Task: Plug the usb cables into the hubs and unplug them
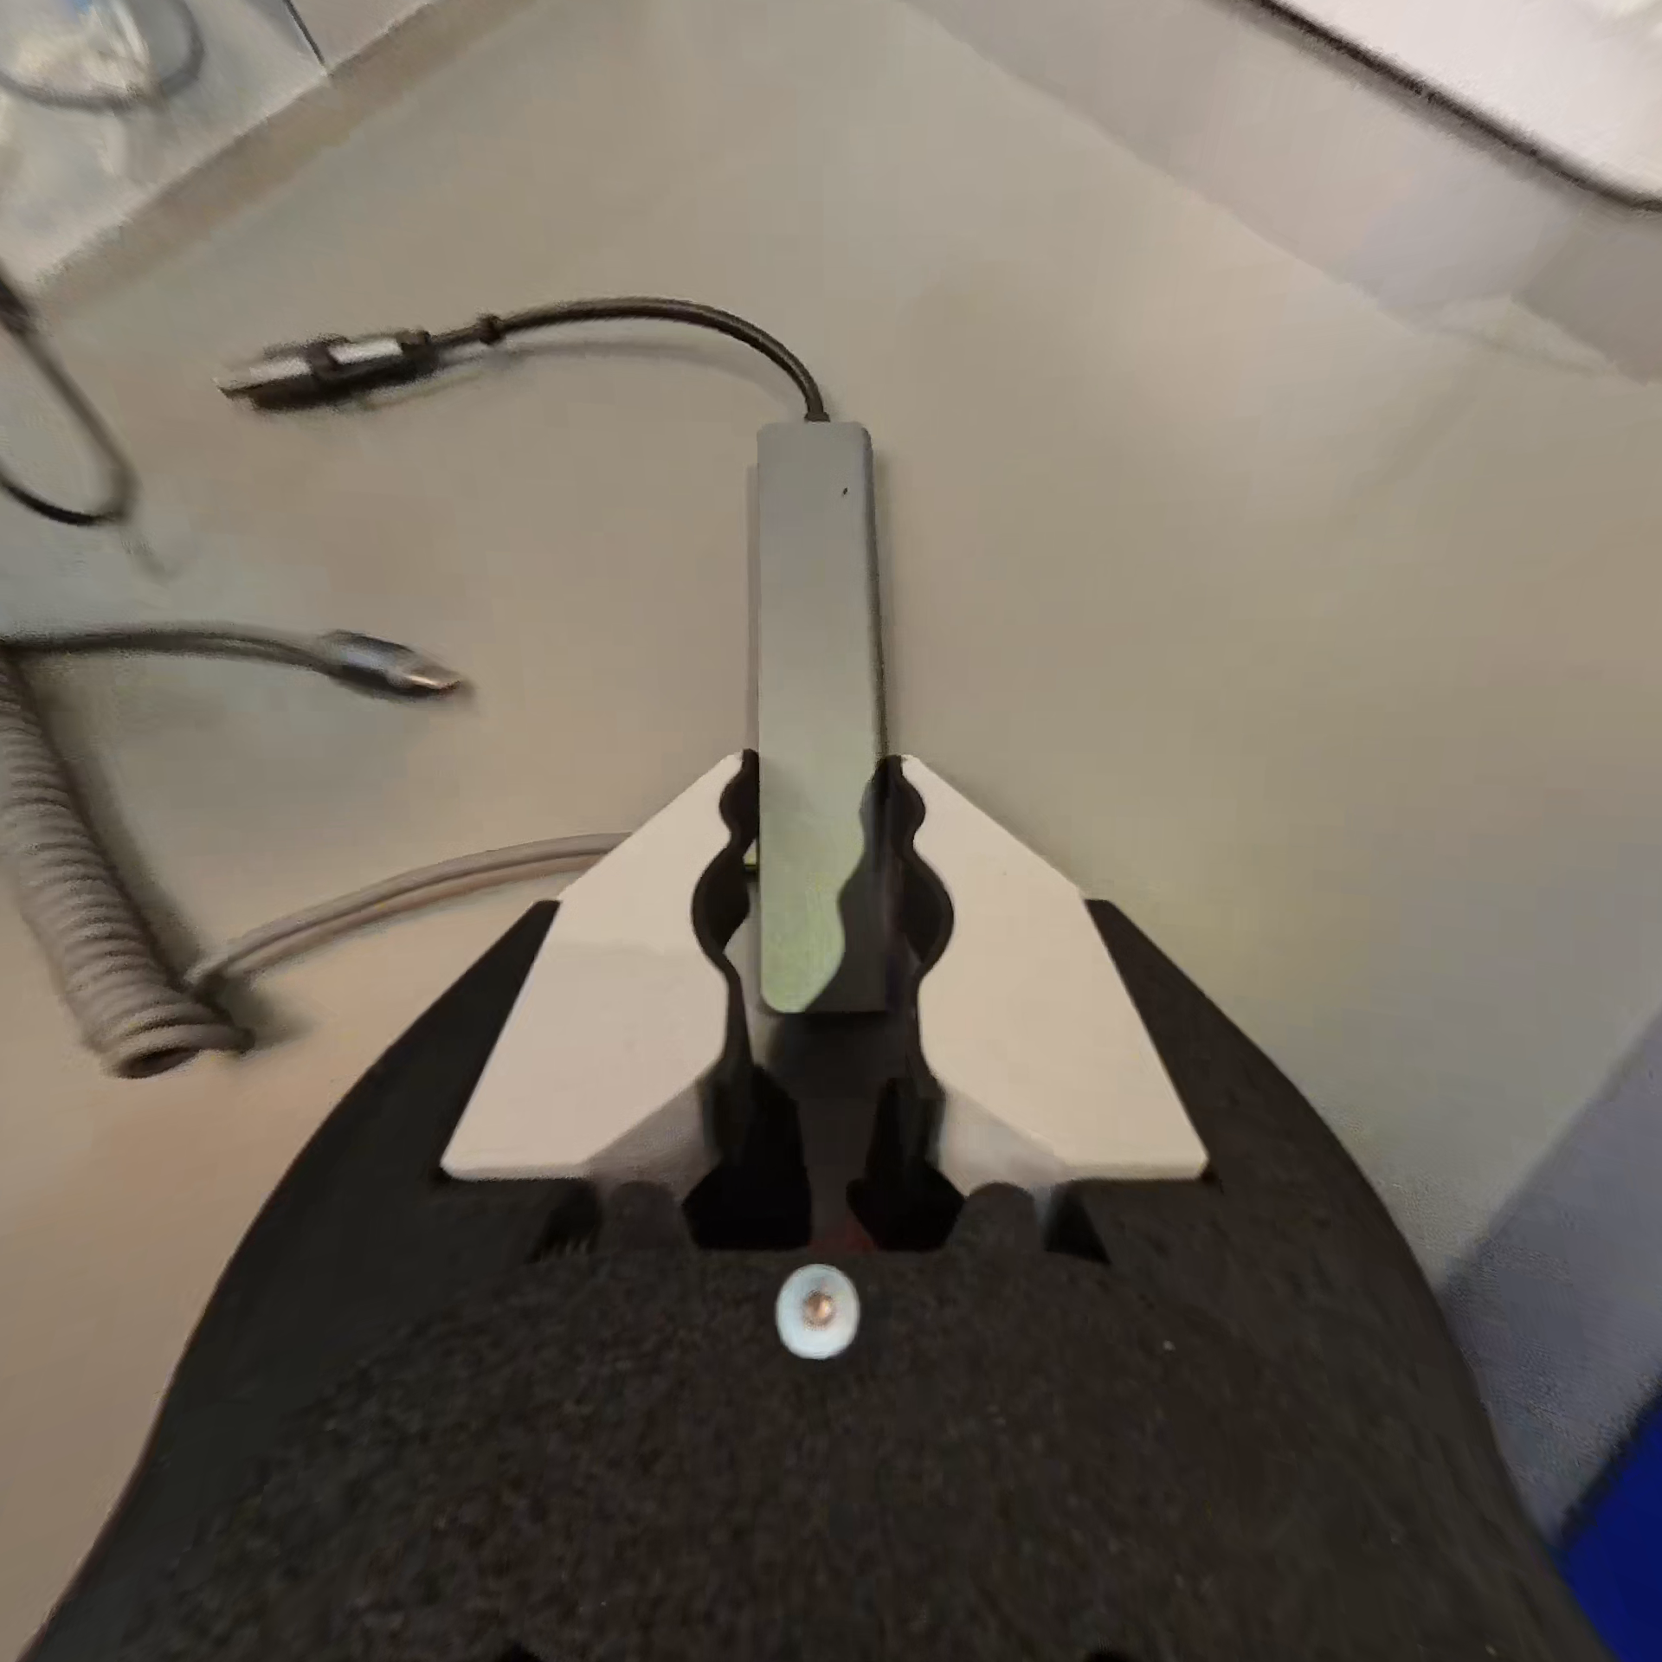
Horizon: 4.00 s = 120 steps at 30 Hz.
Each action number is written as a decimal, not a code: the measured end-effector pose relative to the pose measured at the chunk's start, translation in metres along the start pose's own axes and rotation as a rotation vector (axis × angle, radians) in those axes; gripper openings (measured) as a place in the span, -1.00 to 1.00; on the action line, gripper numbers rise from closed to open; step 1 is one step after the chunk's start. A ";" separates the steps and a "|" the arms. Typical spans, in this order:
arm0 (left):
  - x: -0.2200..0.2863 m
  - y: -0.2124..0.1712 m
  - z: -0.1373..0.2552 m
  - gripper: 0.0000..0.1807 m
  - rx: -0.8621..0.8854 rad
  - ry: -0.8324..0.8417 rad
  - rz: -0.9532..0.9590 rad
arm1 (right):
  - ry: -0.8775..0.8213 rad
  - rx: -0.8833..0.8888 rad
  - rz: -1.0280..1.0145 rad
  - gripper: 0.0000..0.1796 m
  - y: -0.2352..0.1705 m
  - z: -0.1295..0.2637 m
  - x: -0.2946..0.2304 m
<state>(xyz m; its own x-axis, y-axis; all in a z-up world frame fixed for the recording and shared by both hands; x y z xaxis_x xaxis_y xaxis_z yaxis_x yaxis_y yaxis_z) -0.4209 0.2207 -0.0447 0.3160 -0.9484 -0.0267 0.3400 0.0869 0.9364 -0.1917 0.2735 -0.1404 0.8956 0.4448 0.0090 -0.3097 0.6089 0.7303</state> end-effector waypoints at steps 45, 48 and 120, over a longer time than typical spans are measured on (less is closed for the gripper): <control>0.026 0.021 -0.084 -0.82 0.023 0.180 -0.211 | 0.144 0.399 -0.166 -0.70 0.031 0.077 -0.041; 0.034 0.026 -0.085 -0.82 0.001 0.197 -0.293 | 0.179 0.408 -0.190 -0.69 0.032 0.076 -0.044; 0.043 0.021 -0.078 -0.83 -0.017 0.202 -0.556 | 0.365 0.322 -0.103 -0.66 0.025 0.072 -0.051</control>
<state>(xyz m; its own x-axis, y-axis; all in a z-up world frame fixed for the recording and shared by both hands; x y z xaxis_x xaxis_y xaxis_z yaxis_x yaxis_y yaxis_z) -0.3307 0.2057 -0.0535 0.2479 -0.7765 -0.5793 0.5166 -0.3999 0.7571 -0.2216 0.2187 -0.0735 0.7280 0.6293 -0.2720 -0.0597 0.4535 0.8892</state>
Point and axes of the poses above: each gripper's, where its closed fingertips meet, z back along the fingers, y out of its top, x = y × z across the jaws, the point moved 7 cm from there along z, back along the fingers, and after that the axes turned 9 degrees about -y, right-handed, at the moved point
